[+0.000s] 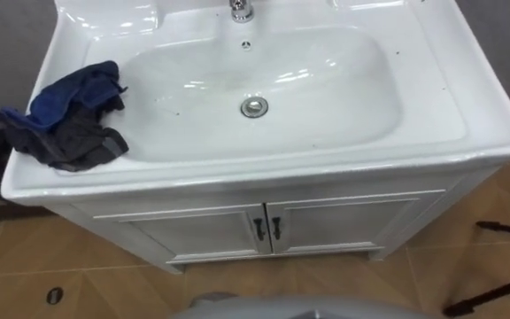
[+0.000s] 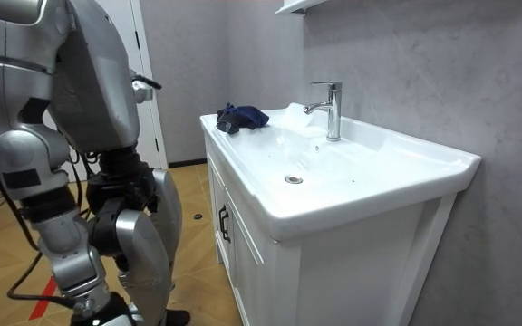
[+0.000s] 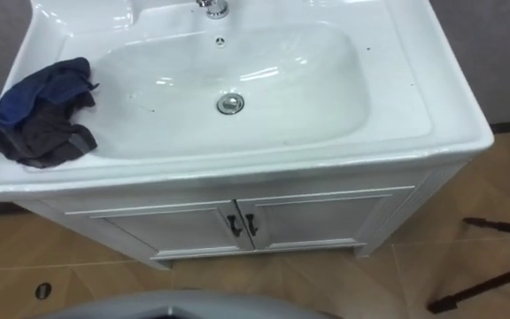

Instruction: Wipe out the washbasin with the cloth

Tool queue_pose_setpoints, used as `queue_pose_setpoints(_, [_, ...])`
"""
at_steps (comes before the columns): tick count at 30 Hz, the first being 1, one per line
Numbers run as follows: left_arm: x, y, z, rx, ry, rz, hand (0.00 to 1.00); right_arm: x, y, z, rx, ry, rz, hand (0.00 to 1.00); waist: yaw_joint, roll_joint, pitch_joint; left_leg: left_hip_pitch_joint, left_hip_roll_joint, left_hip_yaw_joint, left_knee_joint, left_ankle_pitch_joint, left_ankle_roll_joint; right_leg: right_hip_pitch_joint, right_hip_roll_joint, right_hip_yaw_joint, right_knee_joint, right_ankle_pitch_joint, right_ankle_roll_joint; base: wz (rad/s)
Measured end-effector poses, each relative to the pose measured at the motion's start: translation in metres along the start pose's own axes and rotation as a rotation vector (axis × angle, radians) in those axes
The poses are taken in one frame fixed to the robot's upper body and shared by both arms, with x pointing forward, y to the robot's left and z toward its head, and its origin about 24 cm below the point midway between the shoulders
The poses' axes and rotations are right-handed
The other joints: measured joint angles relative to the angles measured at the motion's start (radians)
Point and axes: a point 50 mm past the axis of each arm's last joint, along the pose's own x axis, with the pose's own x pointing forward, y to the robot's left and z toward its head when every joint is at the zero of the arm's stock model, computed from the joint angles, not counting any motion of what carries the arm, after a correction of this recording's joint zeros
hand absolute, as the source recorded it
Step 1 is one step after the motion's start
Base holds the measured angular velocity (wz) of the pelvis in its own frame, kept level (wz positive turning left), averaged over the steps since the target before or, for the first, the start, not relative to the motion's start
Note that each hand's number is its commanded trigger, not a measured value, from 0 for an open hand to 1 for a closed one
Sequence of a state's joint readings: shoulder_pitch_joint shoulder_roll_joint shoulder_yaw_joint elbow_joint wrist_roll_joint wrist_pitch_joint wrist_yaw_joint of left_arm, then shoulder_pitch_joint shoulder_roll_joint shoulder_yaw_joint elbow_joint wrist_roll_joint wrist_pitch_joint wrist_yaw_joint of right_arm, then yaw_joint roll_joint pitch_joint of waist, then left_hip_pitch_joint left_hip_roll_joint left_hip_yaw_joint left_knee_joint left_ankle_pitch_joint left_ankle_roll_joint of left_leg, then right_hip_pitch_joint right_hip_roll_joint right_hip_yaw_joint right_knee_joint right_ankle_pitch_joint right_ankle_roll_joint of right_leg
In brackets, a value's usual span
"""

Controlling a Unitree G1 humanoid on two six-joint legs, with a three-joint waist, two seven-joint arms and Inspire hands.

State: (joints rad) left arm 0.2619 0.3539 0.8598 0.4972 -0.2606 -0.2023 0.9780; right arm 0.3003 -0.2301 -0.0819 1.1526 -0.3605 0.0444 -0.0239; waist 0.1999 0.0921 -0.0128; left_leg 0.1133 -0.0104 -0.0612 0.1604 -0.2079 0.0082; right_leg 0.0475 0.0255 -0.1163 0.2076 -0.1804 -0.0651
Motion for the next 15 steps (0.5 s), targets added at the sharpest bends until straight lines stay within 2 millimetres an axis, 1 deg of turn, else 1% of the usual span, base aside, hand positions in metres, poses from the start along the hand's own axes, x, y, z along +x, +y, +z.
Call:
queue_pose_setpoints(1, [0.0, 0.002, -0.004, 0.008, 0.017, 0.005, 0.0, 0.0, 0.0, 0.001, 0.002, -0.002, -0.001, 0.0, -0.001, -0.002, 0.0003, 0.002, -0.001, 0.0, -0.001, 0.0, 0.0, 0.001, -0.001, 0.0, 0.002, -0.003, 0.0, 0.04])
queue_pose_setpoints(3, [-0.007, 0.008, -0.024, 0.068, 0.077, 0.01, 0.0, 0.0, -0.002, 0.004, 0.003, -0.011, -0.015, 0.0, -0.005, 0.001, -0.0025, 0.002, -0.003, -0.006, -0.009, -0.001, 0.001, 0.004, -0.004, -0.009, 0.001, -0.005, 0.002, 0.08])
queue_pose_setpoints(6, [-0.017, 0.011, -0.042, 0.132, 0.119, -0.012, 0.0, 0.0, 0.001, 0.006, 0.006, -0.018, -0.018, 0.0, -0.004, -0.002, -0.0031, 0.0, -0.004, -0.012, -0.009, 0.0, 0.002, 0.006, -0.006, -0.016, -0.003, -0.006, 0.003, 0.09])
queue_pose_setpoints(8, [-0.026, 0.012, -0.054, 0.185, 0.14, -0.048, 0.0, 0.0, 0.005, 0.008, 0.01, -0.025, -0.019, 0.0, -0.004, -0.008, -0.0032, -0.004, -0.004, -0.02, -0.008, 0.0, 0.002, 0.007, -0.007, -0.024, -0.004, -0.008, 0.003, 0.09])
queue_pose_setpoints(10, [-0.032, 0.012, -0.059, 0.215, 0.141, -0.081, 0.0, 0.0, 0.007, 0.01, 0.009, -0.031, -0.014, 0.0, -0.008, -0.018, -0.0043, -0.002, -0.004, -0.021, -0.005, 0.001, 0.002, 0.007, -0.007, -0.025, -0.003, -0.01, 0.002, 0.03])
queue_pose_setpoints(12, [-0.046, 0.016, -0.073, 0.276, 0.161, -0.141, 0.0, 0.0, 0.009, 0.01, 0.008, -0.032, -0.015, 0.0, -0.012, -0.022, -0.003, -0.001, -0.005, -0.021, -0.002, 0.001, 0.002, 0.006, -0.008, -0.024, -0.002, -0.011, 0.002, 0.0])
queue_pose_setpoints(13, [-0.05, 0.016, -0.077, 0.291, 0.172, -0.158, 0.0, 0.0, 0.009, 0.01, 0.007, -0.032, -0.015, 0.0, -0.014, -0.023, -0.0028, -0.002, -0.005, -0.021, -0.002, 0.001, 0.002, 0.007, -0.008, -0.023, -0.002, -0.011, 0.002, 0.0])
queue_pose_setpoints(15, [-0.063, 0.023, -0.094, 0.36, 0.217, -0.215, 0.0, 0.0, 0.012, 0.01, 0.008, -0.031, -0.01, 0.0, -0.032, -0.029, -0.0025, 0.002, -0.005, -0.023, 0.0, 0.0, 0.003, 0.009, -0.008, -0.022, -0.004, -0.011, 0.003, 0.0])
